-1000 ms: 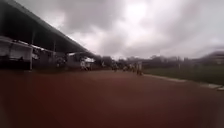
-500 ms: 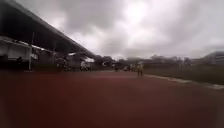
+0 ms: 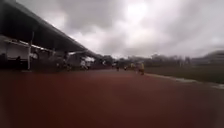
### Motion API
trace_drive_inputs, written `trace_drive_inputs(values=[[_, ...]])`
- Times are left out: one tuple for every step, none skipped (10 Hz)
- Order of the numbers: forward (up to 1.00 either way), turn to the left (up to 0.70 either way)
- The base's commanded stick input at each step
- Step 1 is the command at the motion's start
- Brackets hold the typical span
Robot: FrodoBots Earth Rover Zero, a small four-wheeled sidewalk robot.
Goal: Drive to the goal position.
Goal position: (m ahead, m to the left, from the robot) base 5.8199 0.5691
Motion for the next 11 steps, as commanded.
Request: trace_drive_inputs(values=[[0.5,0.02],[0.5,0.02],[0.5,0.02],[0.5,0.02],[0.5,0.02],[0.5,0.02],[0.5,0.02],[0.5,0.02],[0.5,0.02],[0.5,0.02],[0.5,0.02]])
